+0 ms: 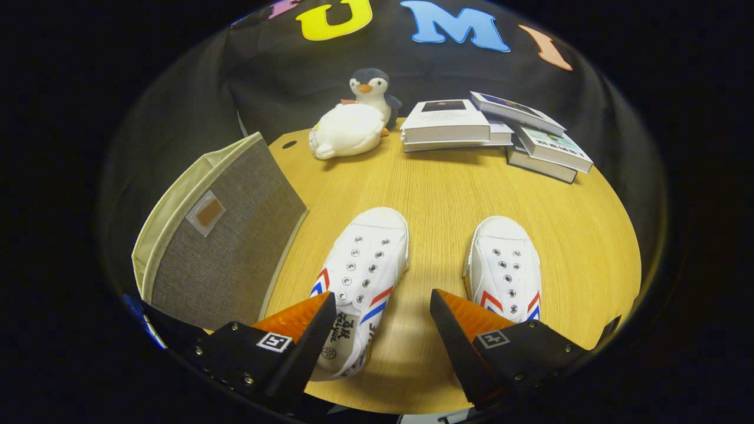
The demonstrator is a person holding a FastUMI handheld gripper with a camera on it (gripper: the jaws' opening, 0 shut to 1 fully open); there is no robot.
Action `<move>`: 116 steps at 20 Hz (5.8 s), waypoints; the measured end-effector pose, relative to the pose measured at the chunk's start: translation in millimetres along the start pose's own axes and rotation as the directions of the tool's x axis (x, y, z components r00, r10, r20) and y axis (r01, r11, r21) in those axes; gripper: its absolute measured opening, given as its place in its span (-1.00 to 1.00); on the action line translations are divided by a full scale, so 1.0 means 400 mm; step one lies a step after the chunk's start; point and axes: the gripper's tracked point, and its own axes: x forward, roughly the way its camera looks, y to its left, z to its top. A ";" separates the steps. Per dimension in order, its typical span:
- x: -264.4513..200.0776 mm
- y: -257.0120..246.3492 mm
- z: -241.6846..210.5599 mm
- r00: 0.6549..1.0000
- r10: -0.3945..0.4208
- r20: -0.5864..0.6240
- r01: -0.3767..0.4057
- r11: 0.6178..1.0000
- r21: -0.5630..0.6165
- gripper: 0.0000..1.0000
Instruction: Open the storage box then place both shoes into the box .Put the left shoe in first, then the right shoe, with the right side of both shoes facing outward in a uniform manner.
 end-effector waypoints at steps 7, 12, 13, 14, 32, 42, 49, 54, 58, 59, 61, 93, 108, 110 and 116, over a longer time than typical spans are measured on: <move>0.042 0.006 -0.051 0.996 0.012 -0.090 -0.007 0.998 0.059 0.39; 0.039 0.038 -0.049 0.993 0.069 -0.091 -0.054 0.986 0.157 -0.34; 0.064 0.038 -0.052 0.994 0.063 -0.084 -0.047 0.983 0.176 -0.34; 0.030 0.039 -0.052 0.994 0.058 -0.092 -0.039 0.980 0.197 -0.73; -0.143 0.131 0.187 0.990 0.122 0.068 -0.139 0.915 0.378 -0.99; -0.261 0.313 0.355 0.962 0.203 0.186 -0.251 0.921 0.297 -0.99; -0.269 0.451 0.387 0.946 0.260 0.193 -0.304 0.918 0.255 -0.99; -0.219 0.552 0.357 0.949 0.286 0.135 -0.312 0.918 0.246 -0.99; -0.160 0.623 0.305 0.952 0.298 0.065 -0.304 0.920 0.248 -0.99; -0.143 0.636 0.293 0.953 0.298 0.051 -0.301 0.920 0.250 -0.99; -0.113 0.658 0.269 0.955 0.296 0.022 -0.291 0.921 0.257 -0.99; -0.025 0.768 0.214 0.933 0.358 -0.048 -0.349 0.927 0.137 0.95; -0.278 0.448 0.375 0.917 0.307 0.253 -0.307 0.951 -0.041 0.95; -0.289 0.374 0.366 0.926 0.268 0.267 -0.274 0.962 -0.017 0.95; -0.318 0.153 0.325 0.945 0.150 0.290 -0.182 0.980 0.084 0.95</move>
